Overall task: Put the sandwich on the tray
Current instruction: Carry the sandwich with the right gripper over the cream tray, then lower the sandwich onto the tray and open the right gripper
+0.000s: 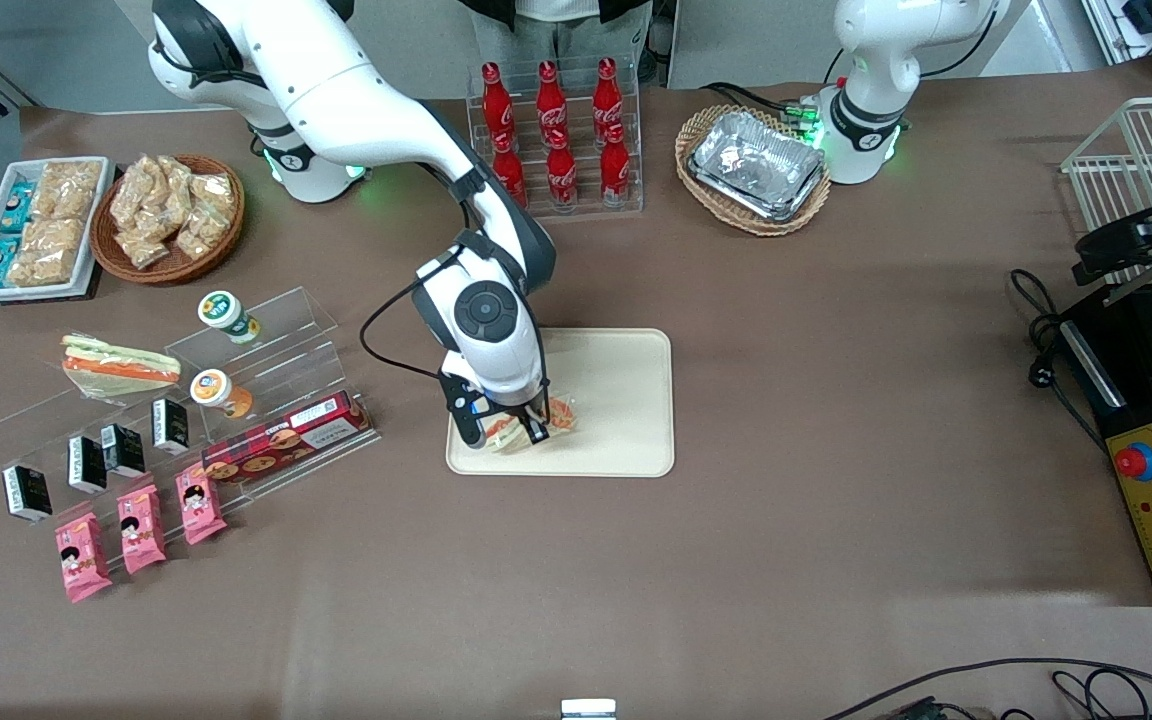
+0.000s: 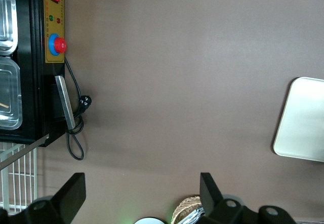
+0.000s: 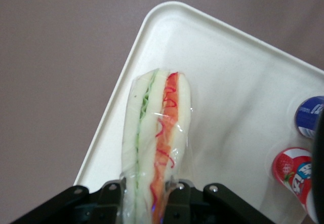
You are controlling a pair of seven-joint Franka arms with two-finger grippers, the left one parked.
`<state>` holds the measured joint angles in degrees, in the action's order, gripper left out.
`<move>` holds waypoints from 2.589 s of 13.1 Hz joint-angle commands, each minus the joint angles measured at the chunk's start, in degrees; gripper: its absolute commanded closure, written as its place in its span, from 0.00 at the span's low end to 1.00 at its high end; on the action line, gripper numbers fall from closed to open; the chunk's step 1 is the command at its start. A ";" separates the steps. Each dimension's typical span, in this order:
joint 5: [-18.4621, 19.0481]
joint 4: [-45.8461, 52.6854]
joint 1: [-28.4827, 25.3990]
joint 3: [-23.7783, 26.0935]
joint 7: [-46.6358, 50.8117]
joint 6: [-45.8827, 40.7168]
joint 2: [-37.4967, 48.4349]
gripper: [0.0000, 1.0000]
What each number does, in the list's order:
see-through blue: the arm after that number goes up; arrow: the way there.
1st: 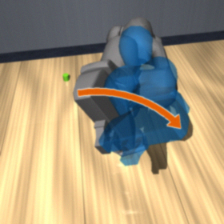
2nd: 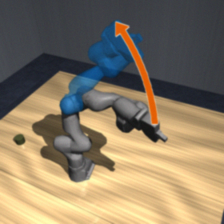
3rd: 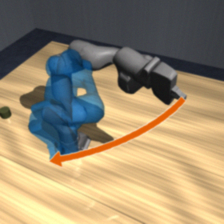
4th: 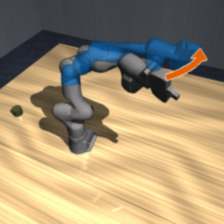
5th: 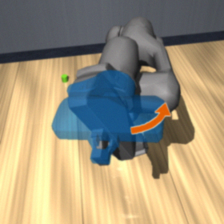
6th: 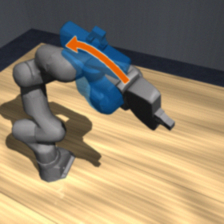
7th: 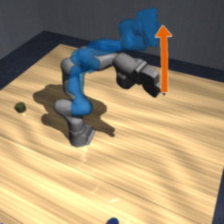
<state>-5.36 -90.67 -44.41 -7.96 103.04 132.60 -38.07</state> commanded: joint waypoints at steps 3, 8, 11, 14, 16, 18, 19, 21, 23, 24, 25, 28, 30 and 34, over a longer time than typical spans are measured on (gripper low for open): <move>-0.18 2.52 -0.95 -0.65 4.69 3.80 -4.03 0.91; -0.26 4.09 -0.95 -0.65 7.34 5.03 -6.23 0.90; -0.26 4.45 -0.77 -0.83 7.52 5.04 -7.02 0.89; -0.26 4.45 -0.33 -0.91 8.84 5.04 -7.46 0.82; -0.26 4.45 -0.07 -1.00 9.37 5.04 -7.55 0.59; -0.26 4.45 0.02 -1.09 10.60 5.04 -7.64 0.49; -0.26 4.45 0.02 -1.09 10.60 5.04 -7.72 0.48; -0.26 4.45 0.11 -1.09 11.21 5.04 -7.81 0.19; -0.26 4.54 0.11 -1.09 11.48 5.04 -7.90 0.15; -0.26 4.45 0.11 -1.09 11.48 5.04 -7.81 0.13; -0.18 4.45 0.02 -1.09 11.57 5.04 -7.81 0.00; 0.09 4.54 0.11 -1.18 11.04 4.25 -6.50 0.00; 0.70 4.45 0.20 -1.18 10.60 2.76 -4.74 0.00; 0.88 4.27 0.37 -1.18 9.55 -0.23 -2.98 0.00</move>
<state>-5.27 -86.46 -44.27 -9.12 113.43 135.34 -42.62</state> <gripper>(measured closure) 0.000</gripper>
